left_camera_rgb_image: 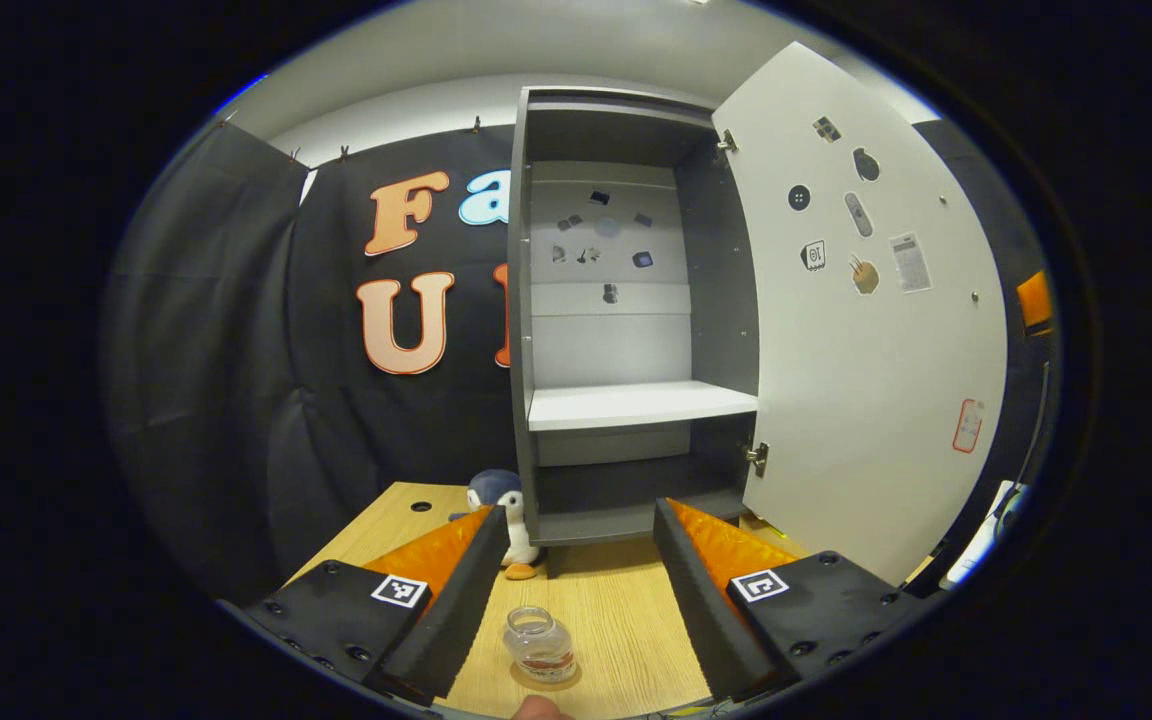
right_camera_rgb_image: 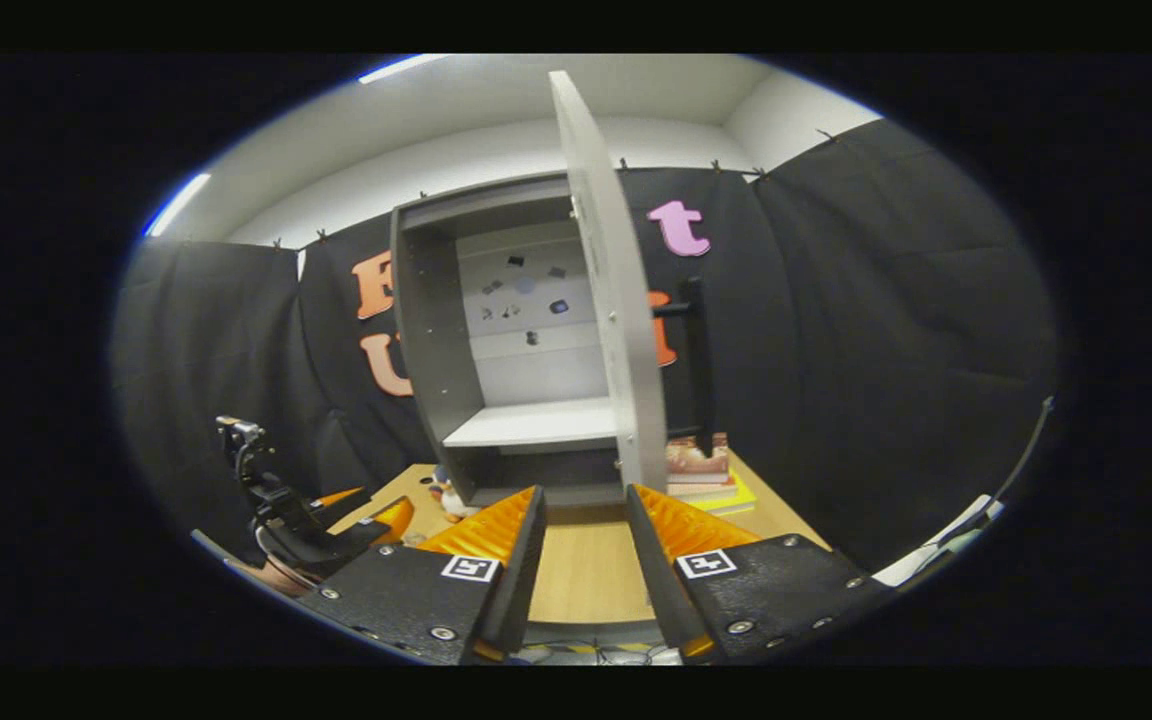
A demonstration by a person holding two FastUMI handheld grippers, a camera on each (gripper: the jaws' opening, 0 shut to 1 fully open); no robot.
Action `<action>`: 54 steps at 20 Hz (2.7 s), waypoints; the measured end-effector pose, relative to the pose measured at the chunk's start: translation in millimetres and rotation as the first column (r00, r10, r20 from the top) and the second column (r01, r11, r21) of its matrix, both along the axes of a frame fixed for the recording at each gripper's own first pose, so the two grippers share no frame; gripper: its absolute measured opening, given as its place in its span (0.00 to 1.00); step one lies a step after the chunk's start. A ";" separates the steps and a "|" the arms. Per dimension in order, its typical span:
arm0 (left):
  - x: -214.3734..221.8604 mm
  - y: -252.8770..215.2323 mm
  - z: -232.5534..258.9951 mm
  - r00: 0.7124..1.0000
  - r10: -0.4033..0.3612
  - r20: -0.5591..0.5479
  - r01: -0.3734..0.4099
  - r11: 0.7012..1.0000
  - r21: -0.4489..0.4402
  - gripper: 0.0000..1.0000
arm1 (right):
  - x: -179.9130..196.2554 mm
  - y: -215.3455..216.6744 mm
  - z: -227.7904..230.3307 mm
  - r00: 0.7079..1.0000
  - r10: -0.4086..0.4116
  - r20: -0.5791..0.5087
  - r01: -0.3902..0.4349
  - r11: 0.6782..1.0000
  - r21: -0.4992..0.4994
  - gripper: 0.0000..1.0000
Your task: Open the cabinet door with the right hand, grasp the bottle in the cabinet with the left hand and place it on the coaster, then close the cabinet door with the right hand.
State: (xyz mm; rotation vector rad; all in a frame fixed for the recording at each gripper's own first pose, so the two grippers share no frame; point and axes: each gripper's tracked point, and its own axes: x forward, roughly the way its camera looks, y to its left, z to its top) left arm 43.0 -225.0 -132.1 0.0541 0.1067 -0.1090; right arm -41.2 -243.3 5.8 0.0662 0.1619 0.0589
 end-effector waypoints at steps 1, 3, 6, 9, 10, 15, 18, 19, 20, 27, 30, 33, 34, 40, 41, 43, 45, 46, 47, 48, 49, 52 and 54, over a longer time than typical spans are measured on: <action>0.4 -1.0 2.7 1.000 -0.003 -0.004 0.003 1.000 0.005 0.92 | -0.9 -13.7 4.0 1.000 -0.021 0.014 0.021 1.000 0.002 0.51; -0.6 -4.5 6.9 1.000 -0.008 -0.005 0.008 1.000 0.009 0.97 | 1.7 -37.6 8.4 0.998 -0.049 0.027 0.049 0.999 0.007 0.52; -1.3 -5.5 8.3 1.000 -0.003 -0.016 0.003 1.000 0.021 0.95 | 7.9 -58.3 13.4 0.998 -0.054 0.038 0.053 0.998 0.042 0.54; -5.3 -7.5 11.4 1.000 0.000 -0.028 0.001 1.000 0.024 0.95 | 24.9 -63.2 4.2 0.998 -0.037 0.046 0.033 0.996 0.082 0.46; -6.3 -7.5 11.4 0.999 0.002 -0.032 -0.001 1.000 0.026 0.95 | 30.1 -64.9 -0.2 0.999 -0.030 0.038 0.027 0.996 0.086 0.56; -6.8 0.7 10.3 0.999 0.024 -0.049 -0.022 0.999 0.043 0.95 | 47.8 -54.0 -10.3 0.999 0.012 0.042 -0.015 0.997 0.075 0.57; -6.4 9.5 6.4 0.998 0.040 -0.056 -0.038 0.998 0.045 0.96 | 51.1 -48.6 -10.7 0.998 0.009 0.064 -0.011 1.000 0.028 0.57; -5.9 11.4 5.7 0.997 0.045 -0.058 -0.042 0.998 0.043 0.95 | 50.0 -43.2 -11.5 0.998 0.015 0.065 -0.017 1.000 0.021 0.57; -5.0 14.1 4.4 0.997 0.049 -0.058 -0.047 0.998 0.043 0.95 | 49.7 -36.5 -12.4 0.998 0.028 0.060 -0.029 0.999 0.021 0.57; -1.1 42.2 2.4 0.994 0.090 -0.065 -0.087 0.995 0.044 0.96 | 53.7 18.1 -19.7 0.989 0.138 0.054 -0.142 0.987 0.070 0.66; 1.1 58.9 -2.7 0.990 0.115 -0.079 -0.112 0.993 0.046 0.95 | 61.3 34.5 -21.0 0.983 0.175 0.060 -0.180 0.981 0.077 0.67; 3.0 74.6 -2.1 0.986 0.145 -0.083 -0.141 0.989 0.051 0.95 | 68.9 44.3 -23.6 0.976 0.210 0.063 -0.215 0.973 0.081 0.51; 4.1 78.9 -3.4 0.985 0.151 -0.085 -0.147 0.988 0.052 0.93 | 70.0 47.8 -25.1 0.974 0.220 0.063 -0.225 0.970 0.088 0.61; 11.0 100.2 -4.0 0.979 0.186 -0.086 -0.182 0.982 0.054 0.95 | 80.1 75.1 -26.2 0.959 0.278 0.059 -0.283 0.955 0.090 0.77; 11.4 104.2 -2.9 0.978 0.193 -0.084 -0.189 0.980 0.054 0.96 | 82.4 80.6 -26.7 0.956 0.288 0.059 -0.292 0.952 0.087 0.79; 13.0 114.8 -1.4 0.974 0.211 -0.080 -0.208 0.977 0.052 0.95 | 89.5 90.5 -28.1 0.951 0.304 0.056 -0.308 0.947 0.086 0.89; 14.5 123.7 0.4 0.972 0.224 -0.078 -0.220 0.974 0.051 0.93 | 95.2 99.2 -30.1 0.945 0.322 0.052 -0.325 0.941 0.093 0.90; 14.9 129.9 1.5 0.970 0.230 -0.076 -0.227 0.973 0.049 0.95 | 98.1 103.0 -30.8 0.943 0.330 0.051 -0.333 0.938 0.093 0.94; 15.6 135.7 2.3 0.968 0.239 -0.076 -0.236 0.971 0.047 0.95 | 101.0 107.8 -31.2 0.939 0.341 0.051 -0.344 0.935 0.090 0.94; 17.3 142.1 2.7 0.966 0.248 -0.074 -0.245 0.969 0.044 0.93 | 104.3 112.4 -32.3 0.935 0.351 0.053 -0.355 0.931 0.088 0.96; 18.8 147.3 3.4 0.964 0.255 -0.073 -0.252 0.967 0.041 0.95 | 107.0 117.0 -32.7 0.931 0.360 0.053 -0.364 0.928 0.084 0.96; 20.3 165.1 7.6 0.958 0.277 -0.067 -0.276 0.961 0.022 0.95 | 116.6 129.9 -32.7 0.924 0.378 0.061 -0.382 0.923 0.053 0.99; 23.4 179.4 8.1 0.954 0.294 -0.066 -0.293 0.956 0.017 0.95 | 122.0 139.1 -29.5 0.921 0.382 0.076 -0.384 0.923 0.010 0.96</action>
